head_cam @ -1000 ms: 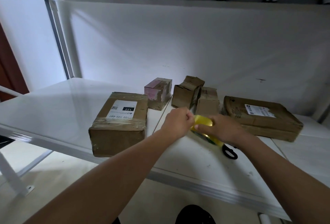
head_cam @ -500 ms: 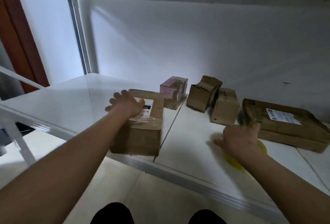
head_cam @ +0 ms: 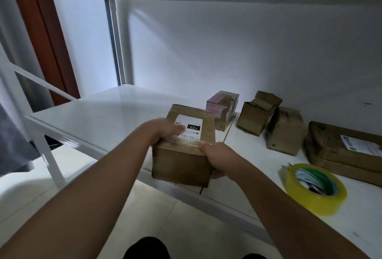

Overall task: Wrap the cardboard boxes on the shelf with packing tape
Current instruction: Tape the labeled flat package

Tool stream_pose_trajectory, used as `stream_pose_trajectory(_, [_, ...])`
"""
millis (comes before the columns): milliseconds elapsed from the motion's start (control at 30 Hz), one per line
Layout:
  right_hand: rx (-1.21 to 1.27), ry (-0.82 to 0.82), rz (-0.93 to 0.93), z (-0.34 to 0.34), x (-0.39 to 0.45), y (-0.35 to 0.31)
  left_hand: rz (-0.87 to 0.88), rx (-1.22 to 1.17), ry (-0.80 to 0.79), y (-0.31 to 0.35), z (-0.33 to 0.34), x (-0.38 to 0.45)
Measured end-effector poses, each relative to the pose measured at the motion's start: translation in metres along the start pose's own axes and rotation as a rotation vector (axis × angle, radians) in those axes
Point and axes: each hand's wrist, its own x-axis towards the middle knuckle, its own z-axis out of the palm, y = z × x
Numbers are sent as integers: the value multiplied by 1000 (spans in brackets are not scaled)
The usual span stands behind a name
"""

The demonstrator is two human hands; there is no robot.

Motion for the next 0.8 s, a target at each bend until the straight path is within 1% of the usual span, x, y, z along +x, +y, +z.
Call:
stream_pose_trajectory(33, [145,-18,54,-5,0,4,8,-198,-89,2,-11,-10])
stream_pose_trajectory(67, [275,-24,87,-11,3,10,30,-360,-117,2,-21,-14])
stream_pose_trajectory(100, [429,-58,122,-16,4,15,34,-446,-112,3,-27,-18])
stream_pose_trajectory(133, [590,-91,144,-17,7,21,33,-440,-91,3,-31,-21])
stream_pose_trajectory(167, [739,-123,151,-13,8,24,20,-352,-96,5,-33,-27])
stream_pose_trajectory(200, [827,-151,152,-7,10,25,11,-252,-107,6,-32,-32])
stream_pose_trajectory(233, [847,-184,147,1,12,27,6,-186,-100,7,-29,-34])
stream_pose_trajectory(300, [706,-218,156,19,16,27,71,-149,-13,7,-23,-33])
stream_pose_trajectory(333, [592,-212,159,26,18,25,137,-118,52,7,-20,-30])
stream_pose_trajectory(400, [362,-163,140,31,22,20,238,22,157,4,-15,-24])
stream_pose_trajectory(467, [91,-76,37,25,28,15,246,177,236,2,-14,-17])
stream_pose_trajectory(533, [-247,40,-104,9,31,12,216,258,287,-2,-16,-7])
stream_pose_trajectory(567, [-370,95,-140,-2,31,11,198,283,315,-4,-17,-1])
stream_pose_trajectory(633, [-463,167,-176,-29,31,13,181,355,383,-3,-20,14])
stream_pose_trajectory(700, [-453,230,-198,-63,32,24,189,417,429,1,-20,29])
stream_pose_trajectory(733, [-436,287,-197,-82,33,32,207,422,433,2,-20,36])
stream_pose_trajectory(800, [-449,426,-156,-121,33,54,298,348,409,-1,-19,51])
